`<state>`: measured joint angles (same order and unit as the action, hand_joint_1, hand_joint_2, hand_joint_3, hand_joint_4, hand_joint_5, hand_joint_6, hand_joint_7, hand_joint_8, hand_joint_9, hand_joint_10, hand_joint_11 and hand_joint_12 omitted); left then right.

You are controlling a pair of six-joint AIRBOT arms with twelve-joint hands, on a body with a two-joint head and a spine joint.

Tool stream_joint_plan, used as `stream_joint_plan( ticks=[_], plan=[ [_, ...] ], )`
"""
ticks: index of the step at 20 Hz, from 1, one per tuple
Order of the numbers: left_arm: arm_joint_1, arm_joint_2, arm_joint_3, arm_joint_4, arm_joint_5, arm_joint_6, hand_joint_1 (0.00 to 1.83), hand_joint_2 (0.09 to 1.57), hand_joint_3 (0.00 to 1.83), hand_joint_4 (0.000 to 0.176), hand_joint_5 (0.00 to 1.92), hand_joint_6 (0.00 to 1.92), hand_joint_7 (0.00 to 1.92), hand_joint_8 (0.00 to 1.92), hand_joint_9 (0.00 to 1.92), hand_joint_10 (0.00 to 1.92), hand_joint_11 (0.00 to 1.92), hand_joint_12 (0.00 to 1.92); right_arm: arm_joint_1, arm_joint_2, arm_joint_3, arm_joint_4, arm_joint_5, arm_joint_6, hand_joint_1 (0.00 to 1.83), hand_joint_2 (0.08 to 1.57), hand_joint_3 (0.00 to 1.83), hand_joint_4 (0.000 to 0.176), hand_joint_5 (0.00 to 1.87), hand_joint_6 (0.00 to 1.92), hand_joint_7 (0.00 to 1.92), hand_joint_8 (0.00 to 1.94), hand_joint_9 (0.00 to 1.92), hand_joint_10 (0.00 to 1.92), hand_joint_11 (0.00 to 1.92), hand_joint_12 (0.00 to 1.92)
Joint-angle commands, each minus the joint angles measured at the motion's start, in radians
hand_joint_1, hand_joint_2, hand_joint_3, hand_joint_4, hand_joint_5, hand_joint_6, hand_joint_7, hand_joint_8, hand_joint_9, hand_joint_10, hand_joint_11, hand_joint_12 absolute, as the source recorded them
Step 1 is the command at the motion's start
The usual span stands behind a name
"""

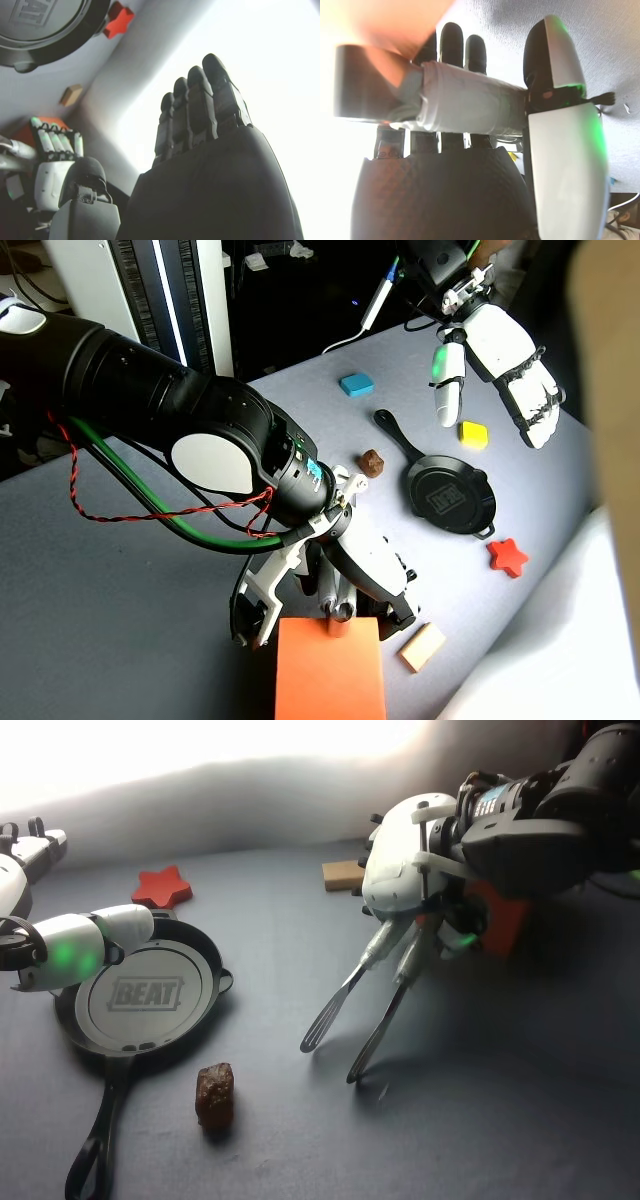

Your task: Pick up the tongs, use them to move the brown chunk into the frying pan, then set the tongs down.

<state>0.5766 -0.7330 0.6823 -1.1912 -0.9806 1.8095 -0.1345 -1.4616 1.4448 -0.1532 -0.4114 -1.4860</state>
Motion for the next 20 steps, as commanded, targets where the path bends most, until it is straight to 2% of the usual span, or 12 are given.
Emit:
stream_joint_plan(
  ticks=[1,7,8,15,16,17,19,20],
  plan=[
    [-0.005,0.005,0.004,0.059,-0.088,0.0,0.0,1.15,0.01,0.0,0.12,0.0,0.17,0.0,0.15,0.0,0.0,0.46,0.019,0.011,-0.004,-0.017,0.078,-0.003,1.06,1.15,0.01,0.0,0.83,0.08,0.91,0.03,0.85,0.12,0.34,1.37],
    [-0.005,0.005,0.004,0.059,-0.088,0.001,0.0,1.15,0.0,0.0,0.13,0.0,0.18,0.0,0.16,0.0,0.0,0.47,0.06,0.051,-0.066,-0.016,0.044,0.09,1.01,1.21,0.02,0.0,0.83,0.05,0.93,0.01,0.86,0.11,0.38,1.37],
    [-0.005,0.005,0.004,0.059,-0.088,0.001,0.0,1.14,0.0,0.0,0.14,0.01,0.19,0.01,0.18,0.01,0.0,0.52,0.074,0.061,-0.083,-0.016,0.036,0.122,1.01,1.21,0.02,0.0,0.84,0.05,0.94,0.01,0.87,0.11,0.39,1.37],
    [-0.005,0.005,0.004,0.059,-0.088,0.002,0.0,1.16,0.01,0.0,0.13,0.0,0.18,0.0,0.17,0.0,0.0,0.49,0.15,0.125,-0.173,-0.013,-0.019,0.409,1.03,1.2,0.0,0.0,0.88,0.05,0.97,0.01,0.91,0.11,0.45,1.32],
    [-0.005,0.005,0.004,0.059,-0.088,0.002,0.0,1.16,0.01,0.0,0.12,0.0,0.18,0.0,0.17,0.0,0.0,0.49,0.16,0.143,-0.201,-0.02,-0.029,0.482,1.03,1.21,0.01,0.0,0.87,0.05,0.96,0.01,0.9,0.11,0.44,1.32],
    [-0.005,0.005,0.004,0.059,-0.088,0.002,0.0,1.16,0.01,0.0,0.13,0.0,0.18,0.0,0.17,0.0,0.0,0.49,0.163,0.156,-0.225,-0.088,-0.033,0.59,1.03,1.2,0.0,0.0,0.87,0.05,0.96,0.01,0.9,0.11,0.44,1.33],
    [-0.005,0.005,0.004,0.059,-0.089,0.003,0.0,1.16,0.0,0.0,0.12,0.0,0.18,0.0,0.16,0.0,0.0,0.49,0.164,0.182,-0.278,-0.278,-0.047,0.806,1.04,1.2,0.0,0.0,0.88,0.05,0.97,0.01,0.91,0.11,0.45,1.33],
    [-0.006,0.005,0.004,0.059,-0.091,0.003,0.0,1.16,0.01,0.0,0.12,0.0,0.18,0.0,0.16,0.0,0.0,0.49,0.162,0.197,-0.314,-0.41,-0.072,0.942,1.04,1.2,0.0,0.0,0.88,0.04,0.97,0.01,0.91,0.11,0.45,1.34]
  ],
)
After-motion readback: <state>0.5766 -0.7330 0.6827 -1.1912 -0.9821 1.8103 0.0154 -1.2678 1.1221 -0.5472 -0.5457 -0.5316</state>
